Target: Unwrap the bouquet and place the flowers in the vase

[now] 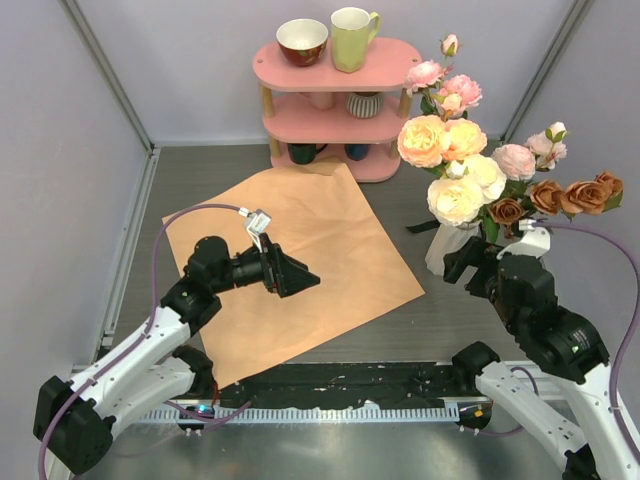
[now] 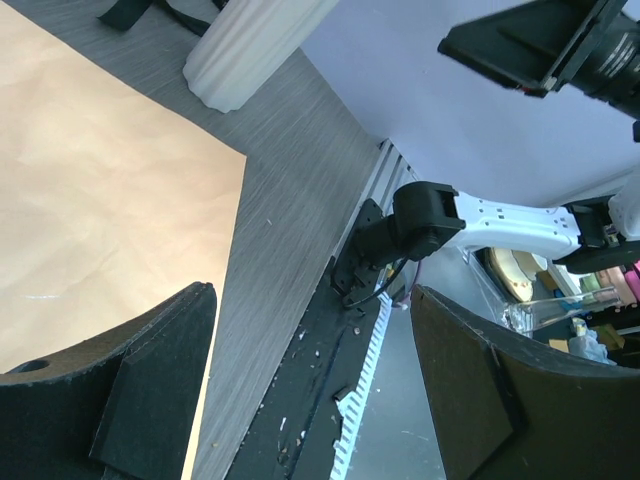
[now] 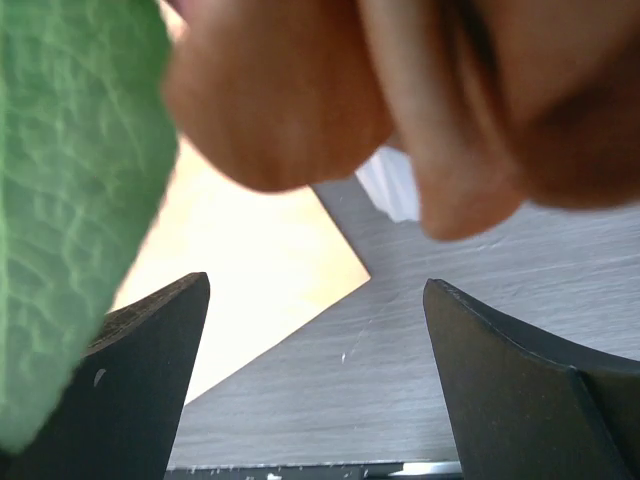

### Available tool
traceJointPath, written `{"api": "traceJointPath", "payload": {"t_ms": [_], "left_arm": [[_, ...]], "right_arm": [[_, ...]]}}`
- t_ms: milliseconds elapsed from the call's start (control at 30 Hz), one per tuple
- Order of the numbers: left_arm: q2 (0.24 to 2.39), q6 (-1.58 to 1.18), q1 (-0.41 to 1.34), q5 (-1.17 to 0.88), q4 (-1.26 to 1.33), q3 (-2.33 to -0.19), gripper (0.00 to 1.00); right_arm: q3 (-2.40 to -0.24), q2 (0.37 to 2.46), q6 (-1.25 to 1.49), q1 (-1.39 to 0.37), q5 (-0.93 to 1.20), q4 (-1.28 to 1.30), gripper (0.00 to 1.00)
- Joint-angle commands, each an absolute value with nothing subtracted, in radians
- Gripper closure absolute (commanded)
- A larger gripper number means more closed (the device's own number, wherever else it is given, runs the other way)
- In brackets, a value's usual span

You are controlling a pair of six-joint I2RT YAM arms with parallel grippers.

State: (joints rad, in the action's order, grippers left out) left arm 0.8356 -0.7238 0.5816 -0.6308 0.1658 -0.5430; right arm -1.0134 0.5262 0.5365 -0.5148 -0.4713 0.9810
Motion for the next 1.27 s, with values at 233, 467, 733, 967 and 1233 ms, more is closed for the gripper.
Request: {"api": "traceJointPath", "payload": {"t_ms": [233,467,733,967,1233], "left_arm": [[0.804,-0.722,0.586,-0.609,0.175,-0.575,0.18],[0.795,-0.729,0.586,-0.598,0.173,-0.569,0.18],[0.805,-0.742,0.586,-0.575,0.204,-0.555,0.18],[0.74,-0.781,0.586,-0.447,0.176,-0.522,0.16],[0.513,-1.009,0.586,-0.324,0.658,-0.27,0.0]], "right_arm": [[-0.691,0.41,0.744,-0.512,0.047,0.746,0.06],[-0.562,0.353,0.79,-0.512,0.141,0.591,0.06],[-0.302,0.319,0.885,-0.512,0.313,0.301,0.04],[-0.219,0.174,0.879,-0.512,0.19,0.149,0.0],[-0.201,0.003,0.997,-0.512,0.13,0.034,0.0]]}}
